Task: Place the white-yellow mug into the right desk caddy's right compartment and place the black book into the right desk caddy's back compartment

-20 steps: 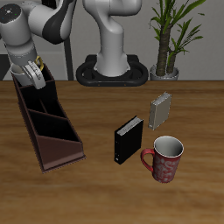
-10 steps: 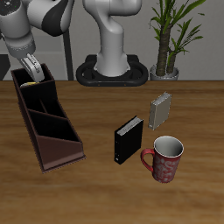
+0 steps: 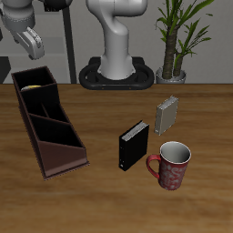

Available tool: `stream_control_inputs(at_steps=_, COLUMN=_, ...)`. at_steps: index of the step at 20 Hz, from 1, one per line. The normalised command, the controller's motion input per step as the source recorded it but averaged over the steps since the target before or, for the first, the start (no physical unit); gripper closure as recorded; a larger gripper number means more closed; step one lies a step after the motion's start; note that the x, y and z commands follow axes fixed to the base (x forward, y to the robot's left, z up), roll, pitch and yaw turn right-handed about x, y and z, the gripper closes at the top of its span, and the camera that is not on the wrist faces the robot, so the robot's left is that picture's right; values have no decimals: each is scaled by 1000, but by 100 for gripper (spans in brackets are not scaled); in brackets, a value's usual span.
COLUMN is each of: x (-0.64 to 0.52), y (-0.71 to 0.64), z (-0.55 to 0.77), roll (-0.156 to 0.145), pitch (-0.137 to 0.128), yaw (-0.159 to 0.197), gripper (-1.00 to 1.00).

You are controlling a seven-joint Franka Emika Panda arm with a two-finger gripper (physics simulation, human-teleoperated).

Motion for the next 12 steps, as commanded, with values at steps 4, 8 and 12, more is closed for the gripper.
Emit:
stream_control_inputs(at_steps=4, x=-274, y=-57, z=368, roll=-63, pitch=-13, yaw=45, gripper=-100)
stream_control_inputs(at_steps=8, x=-64, y=35, z=99, roll=-33, pitch=20, yaw=24, gripper=-100)
stream_control_inputs(at_steps=12, x=94, y=265, z=38, roll=-13, pitch=30, yaw=101, gripper=-100)
